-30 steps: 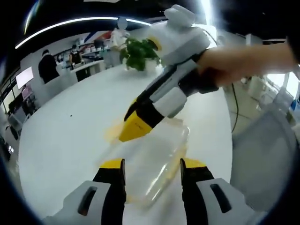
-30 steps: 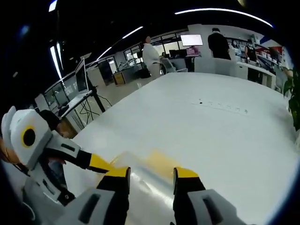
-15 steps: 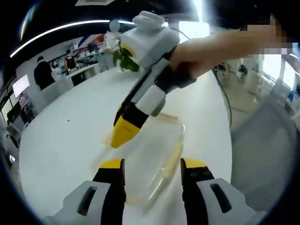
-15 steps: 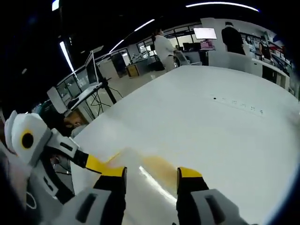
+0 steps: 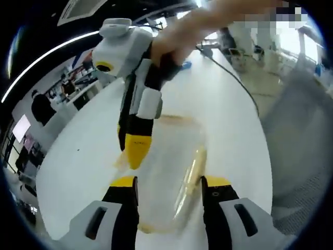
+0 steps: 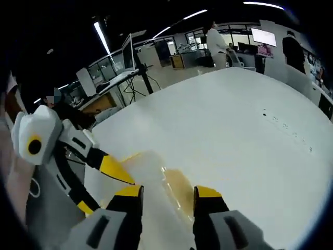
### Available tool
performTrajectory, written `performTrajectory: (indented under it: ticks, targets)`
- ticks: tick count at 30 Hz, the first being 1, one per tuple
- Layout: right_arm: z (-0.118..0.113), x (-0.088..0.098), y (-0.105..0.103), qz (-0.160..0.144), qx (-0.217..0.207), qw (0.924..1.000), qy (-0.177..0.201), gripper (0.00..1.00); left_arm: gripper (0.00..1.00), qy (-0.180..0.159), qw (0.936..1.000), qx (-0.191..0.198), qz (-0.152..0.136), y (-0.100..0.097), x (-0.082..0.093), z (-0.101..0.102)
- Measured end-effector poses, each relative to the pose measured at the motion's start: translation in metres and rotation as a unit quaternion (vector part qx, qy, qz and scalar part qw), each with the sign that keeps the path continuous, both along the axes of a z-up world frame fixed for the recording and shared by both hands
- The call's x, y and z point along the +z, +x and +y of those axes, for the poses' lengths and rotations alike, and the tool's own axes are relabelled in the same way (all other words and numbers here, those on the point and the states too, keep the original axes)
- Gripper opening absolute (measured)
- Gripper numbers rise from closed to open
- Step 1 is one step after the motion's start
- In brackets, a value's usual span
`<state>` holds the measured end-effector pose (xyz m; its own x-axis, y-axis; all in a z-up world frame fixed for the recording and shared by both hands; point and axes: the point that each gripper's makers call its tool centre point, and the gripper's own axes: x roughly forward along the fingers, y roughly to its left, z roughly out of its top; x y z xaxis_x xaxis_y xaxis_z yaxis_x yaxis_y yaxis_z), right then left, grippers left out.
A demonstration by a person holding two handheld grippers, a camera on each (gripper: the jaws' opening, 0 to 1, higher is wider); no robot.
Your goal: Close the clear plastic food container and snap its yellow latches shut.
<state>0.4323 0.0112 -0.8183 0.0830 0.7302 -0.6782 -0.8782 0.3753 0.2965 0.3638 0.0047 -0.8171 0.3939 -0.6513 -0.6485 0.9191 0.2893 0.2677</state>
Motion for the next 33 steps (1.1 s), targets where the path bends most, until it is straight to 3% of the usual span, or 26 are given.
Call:
performTrajectory:
  ticks: [5,19,23,31,32,33]
  targets:
    - [0.001,-0.002,0.000,0.029,0.024,0.9988,-0.030,0.35,0.47,0.006,0.9999,-0.002,-0.015,0.002,-0.002,-0.003]
    - [0.003,-0.006,-0.002,0.083,0.093,0.9896,-0.072,0.31,0.45,0.023,0.9997,0.009,-0.004,0.005,-0.003,-0.003]
    - [0.004,-0.007,-0.004,0.112,0.114,0.9830,-0.092,0.30,0.44,0.023,0.9997,0.009,-0.004,0.005,-0.003,-0.003]
    - [0.006,-0.009,-0.005,0.138,0.148,0.9728,-0.112,0.27,0.42,0.030,0.9993,0.020,-0.010,0.007,-0.005,-0.003]
    - [0.007,-0.011,-0.001,0.129,0.159,0.9728,-0.108,0.27,0.41,0.045,0.9972,0.048,-0.034,0.016,-0.003,0.007]
    - [0.008,-0.009,-0.004,0.144,0.149,0.9727,-0.104,0.27,0.41,0.039,0.9987,0.019,-0.027,0.006,-0.006,-0.002]
